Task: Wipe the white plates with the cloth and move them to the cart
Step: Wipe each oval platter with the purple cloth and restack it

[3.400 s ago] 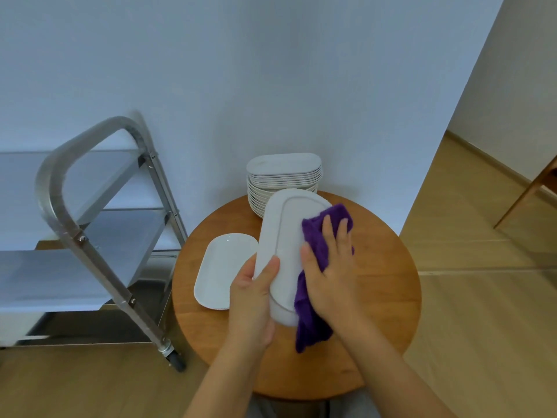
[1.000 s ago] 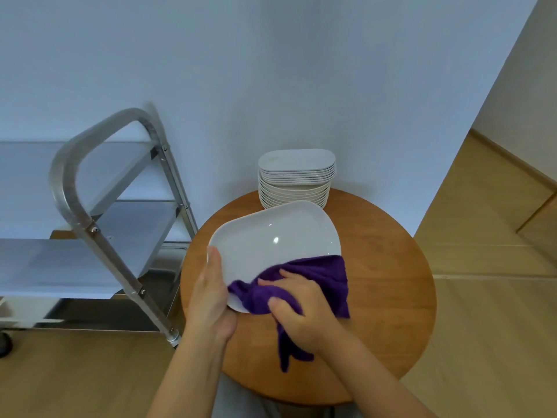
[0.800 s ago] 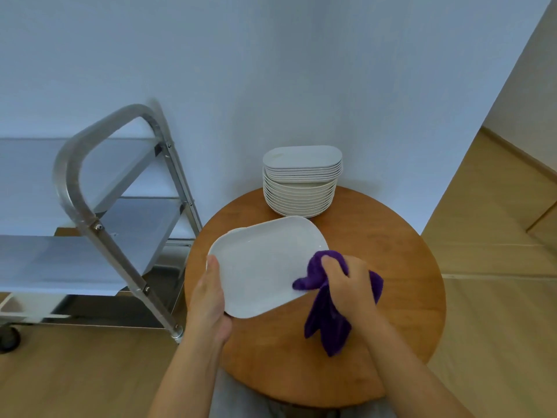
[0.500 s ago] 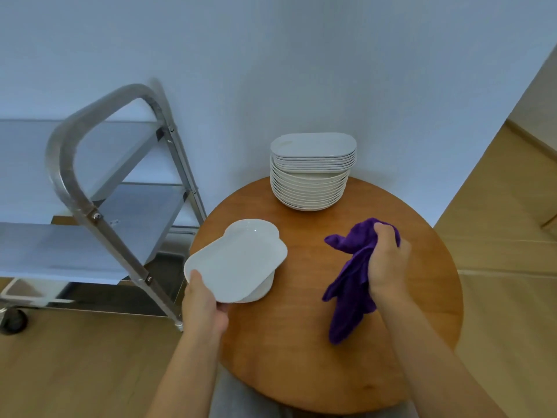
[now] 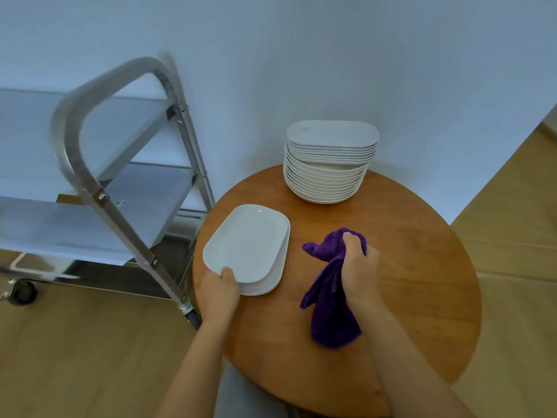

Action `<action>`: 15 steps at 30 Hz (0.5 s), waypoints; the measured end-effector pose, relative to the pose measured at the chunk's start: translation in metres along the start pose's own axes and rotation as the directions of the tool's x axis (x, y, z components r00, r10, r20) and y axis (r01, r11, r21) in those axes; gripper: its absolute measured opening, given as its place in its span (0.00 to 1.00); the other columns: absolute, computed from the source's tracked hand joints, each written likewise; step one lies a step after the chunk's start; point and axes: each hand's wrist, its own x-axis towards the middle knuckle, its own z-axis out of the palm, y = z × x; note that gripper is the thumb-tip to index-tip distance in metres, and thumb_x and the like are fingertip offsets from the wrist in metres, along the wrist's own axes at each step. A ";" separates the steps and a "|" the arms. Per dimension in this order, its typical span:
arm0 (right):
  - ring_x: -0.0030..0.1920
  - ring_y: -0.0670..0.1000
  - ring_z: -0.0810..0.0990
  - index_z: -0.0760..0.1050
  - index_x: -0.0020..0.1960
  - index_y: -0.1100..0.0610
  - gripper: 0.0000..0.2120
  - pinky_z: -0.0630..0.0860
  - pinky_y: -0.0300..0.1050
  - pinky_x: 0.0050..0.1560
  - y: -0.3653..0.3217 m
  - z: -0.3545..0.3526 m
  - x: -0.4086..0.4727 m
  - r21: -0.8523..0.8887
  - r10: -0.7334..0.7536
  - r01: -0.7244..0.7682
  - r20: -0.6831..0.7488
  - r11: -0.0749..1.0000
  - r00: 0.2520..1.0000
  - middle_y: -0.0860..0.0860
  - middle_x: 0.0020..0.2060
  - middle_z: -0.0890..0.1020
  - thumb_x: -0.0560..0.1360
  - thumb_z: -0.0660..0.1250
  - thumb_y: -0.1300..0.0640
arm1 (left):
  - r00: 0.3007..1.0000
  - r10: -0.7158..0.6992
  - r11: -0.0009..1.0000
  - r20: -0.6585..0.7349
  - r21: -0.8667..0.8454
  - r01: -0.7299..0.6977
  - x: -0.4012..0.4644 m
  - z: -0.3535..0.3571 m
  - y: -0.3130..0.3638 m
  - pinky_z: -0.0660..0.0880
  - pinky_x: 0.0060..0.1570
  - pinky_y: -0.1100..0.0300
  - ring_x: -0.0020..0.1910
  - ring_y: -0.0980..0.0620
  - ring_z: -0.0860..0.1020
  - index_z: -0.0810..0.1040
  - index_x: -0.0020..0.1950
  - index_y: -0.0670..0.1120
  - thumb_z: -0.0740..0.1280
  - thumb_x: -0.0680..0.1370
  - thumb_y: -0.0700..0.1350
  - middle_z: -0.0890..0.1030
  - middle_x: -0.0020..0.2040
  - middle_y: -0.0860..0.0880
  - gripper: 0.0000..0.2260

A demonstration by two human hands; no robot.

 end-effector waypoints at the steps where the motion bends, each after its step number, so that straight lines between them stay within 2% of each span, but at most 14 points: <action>1: 0.20 0.41 0.65 0.68 0.20 0.47 0.27 0.66 0.37 0.25 0.000 0.000 -0.001 -0.012 0.010 -0.010 0.002 1.000 1.000 0.42 0.17 0.66 0.78 0.58 0.54 | 1.000 0.007 1.000 0.005 0.015 -0.007 0.000 0.000 -0.002 0.75 0.44 0.60 0.46 0.52 0.76 0.71 0.56 0.48 0.59 0.80 0.43 0.77 0.60 0.41 0.06; 3: 0.20 0.41 0.66 0.68 0.22 0.49 0.25 0.66 0.37 0.25 0.000 0.001 -0.002 -0.022 0.028 -0.028 -0.008 0.999 1.000 0.42 0.17 0.66 0.78 0.58 0.54 | 1.000 -0.009 0.998 0.030 0.062 0.007 -0.001 0.001 -0.004 0.75 0.56 0.49 0.61 0.44 0.74 0.62 0.71 0.45 0.62 0.79 0.43 0.71 0.68 0.43 0.21; 5: 0.19 0.40 0.66 0.66 0.26 0.49 0.22 0.66 0.34 0.23 -0.001 0.002 -0.003 -0.014 0.038 -0.039 -0.021 0.999 0.999 0.42 0.18 0.66 0.78 0.59 0.54 | 0.998 -0.036 0.988 0.043 0.151 0.029 -0.003 0.003 -0.004 0.73 0.59 0.46 0.66 0.40 0.70 0.52 0.76 0.45 0.64 0.78 0.43 0.68 0.70 0.43 0.30; 9: 0.19 0.41 0.64 0.63 0.28 0.50 0.20 0.63 0.31 0.21 -0.003 0.006 -0.006 -0.009 0.014 -0.015 -0.059 1.000 0.998 0.42 0.18 0.64 0.79 0.58 0.54 | 0.995 -0.041 0.899 0.093 0.439 -0.004 -0.008 0.003 -0.007 0.75 0.51 0.48 0.60 0.40 0.74 0.52 0.76 0.44 0.61 0.79 0.52 0.73 0.65 0.42 0.30; 13: 0.19 0.40 0.64 0.63 0.29 0.50 0.20 0.64 0.32 0.22 -0.003 0.008 -0.007 -0.007 0.015 -0.015 -0.063 1.000 0.998 0.42 0.18 0.65 0.79 0.58 0.54 | 0.994 -0.034 0.825 0.107 0.564 -0.033 -0.004 0.000 -0.008 0.77 0.45 0.52 0.55 0.43 0.78 0.51 0.76 0.44 0.58 0.79 0.57 0.76 0.61 0.43 0.31; 15: 0.20 0.40 0.64 0.64 0.29 0.51 0.19 0.64 0.33 0.22 -0.003 0.008 -0.007 -0.008 0.022 -0.022 -0.064 1.000 0.998 0.42 0.18 0.65 0.79 0.58 0.54 | 0.993 -0.043 0.772 0.114 0.635 -0.039 -0.005 -0.001 -0.003 0.77 0.46 0.53 0.56 0.43 0.78 0.48 0.77 0.44 0.57 0.79 0.59 0.76 0.62 0.44 0.34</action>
